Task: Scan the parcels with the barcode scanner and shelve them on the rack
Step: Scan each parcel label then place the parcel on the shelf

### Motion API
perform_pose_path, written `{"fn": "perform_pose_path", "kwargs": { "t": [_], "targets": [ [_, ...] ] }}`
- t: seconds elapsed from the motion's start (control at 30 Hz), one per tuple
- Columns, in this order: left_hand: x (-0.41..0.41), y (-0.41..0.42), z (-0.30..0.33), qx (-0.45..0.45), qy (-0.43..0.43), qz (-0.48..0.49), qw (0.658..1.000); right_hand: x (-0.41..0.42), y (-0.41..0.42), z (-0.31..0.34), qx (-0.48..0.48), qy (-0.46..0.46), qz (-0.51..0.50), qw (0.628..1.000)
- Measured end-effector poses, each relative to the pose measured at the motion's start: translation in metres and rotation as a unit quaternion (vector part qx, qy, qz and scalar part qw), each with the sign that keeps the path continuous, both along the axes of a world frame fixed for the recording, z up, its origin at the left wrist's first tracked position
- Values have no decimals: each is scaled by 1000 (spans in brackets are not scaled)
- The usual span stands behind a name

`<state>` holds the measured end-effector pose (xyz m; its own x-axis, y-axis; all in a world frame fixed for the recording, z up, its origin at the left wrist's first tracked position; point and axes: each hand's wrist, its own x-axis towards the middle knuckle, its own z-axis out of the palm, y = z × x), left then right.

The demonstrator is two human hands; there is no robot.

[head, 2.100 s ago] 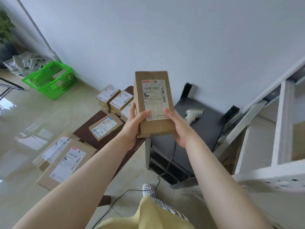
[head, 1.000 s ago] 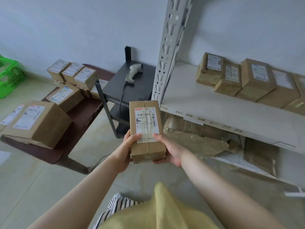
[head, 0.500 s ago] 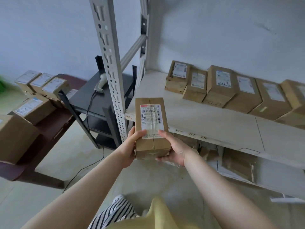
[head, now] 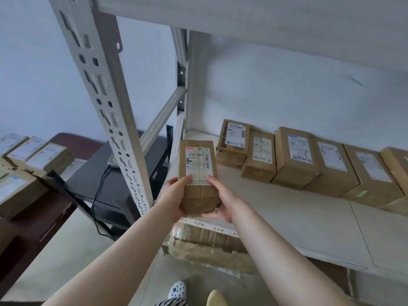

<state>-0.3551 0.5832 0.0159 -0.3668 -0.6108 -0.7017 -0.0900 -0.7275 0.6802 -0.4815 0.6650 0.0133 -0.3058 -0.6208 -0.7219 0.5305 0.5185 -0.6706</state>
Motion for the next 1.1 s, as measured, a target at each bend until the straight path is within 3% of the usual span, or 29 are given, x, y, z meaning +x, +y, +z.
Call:
{"fn": "perform_pose_path", "kwargs": {
  "t": [0.13,0.43,0.73,1.1],
  "targets": [
    [-23,-42,-8,-29,-22,-9,999,-15,-47,-2,7,11,-48,999],
    [-64,-92,-17,-60,26,33,997,-33,-104,-18,-34,15,-151,988],
    [-96,-117,-11,-95,25,51,994,-51,-148,-34,-54,-97,-218,970],
    [-115,-143,3,-65,37,28,997,-71,-175,-40,-57,-147,-258,953]
  ]
}}
